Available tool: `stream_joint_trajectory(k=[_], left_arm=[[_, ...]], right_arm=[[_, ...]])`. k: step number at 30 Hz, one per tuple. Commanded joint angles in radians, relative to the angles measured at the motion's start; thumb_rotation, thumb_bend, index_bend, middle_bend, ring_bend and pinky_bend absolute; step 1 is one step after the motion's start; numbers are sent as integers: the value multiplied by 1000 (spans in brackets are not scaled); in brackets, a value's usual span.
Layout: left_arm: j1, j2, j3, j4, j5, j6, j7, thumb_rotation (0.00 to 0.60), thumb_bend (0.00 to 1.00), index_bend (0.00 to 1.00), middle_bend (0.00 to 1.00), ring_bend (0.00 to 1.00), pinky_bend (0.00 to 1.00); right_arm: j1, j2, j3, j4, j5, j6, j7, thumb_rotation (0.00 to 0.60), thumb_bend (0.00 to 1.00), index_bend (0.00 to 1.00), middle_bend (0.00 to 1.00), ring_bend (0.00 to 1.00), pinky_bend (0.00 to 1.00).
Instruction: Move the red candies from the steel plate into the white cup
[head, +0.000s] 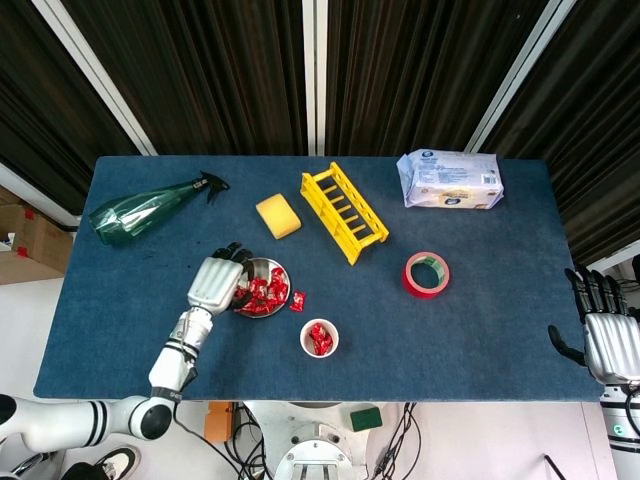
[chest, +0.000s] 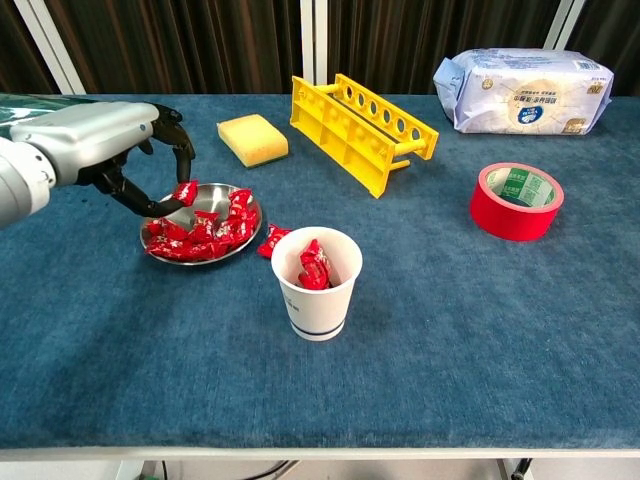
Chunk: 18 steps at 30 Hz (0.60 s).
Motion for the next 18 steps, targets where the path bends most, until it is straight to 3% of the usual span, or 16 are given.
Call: stream_joint_trajectory(k=[1,10,14,18], left_arm=[[30,53,11,-86,50,30,-31,590,291,516,253,127,255],[45,118,26,-278,157,5,-127,589,291,516,260,127,254],[40,78,37,-290,242,7,-150,588,292,517,259,127,254],[27,28,40,-281,262,-9,-140,588,292,516,259,127,254]], right_arm=[[1,0,-1,-1,0,-2,-1,600,302,0,0,0,0],[2,-5,-2,-2,0,-4,-12,600,302,0,0,0,0],[2,-5,-3,-2,-1,-5,-14,600,301,0,0,0,0],[3,-4,-3,-1,0,-7,-12,600,301,0,0,0,0]])
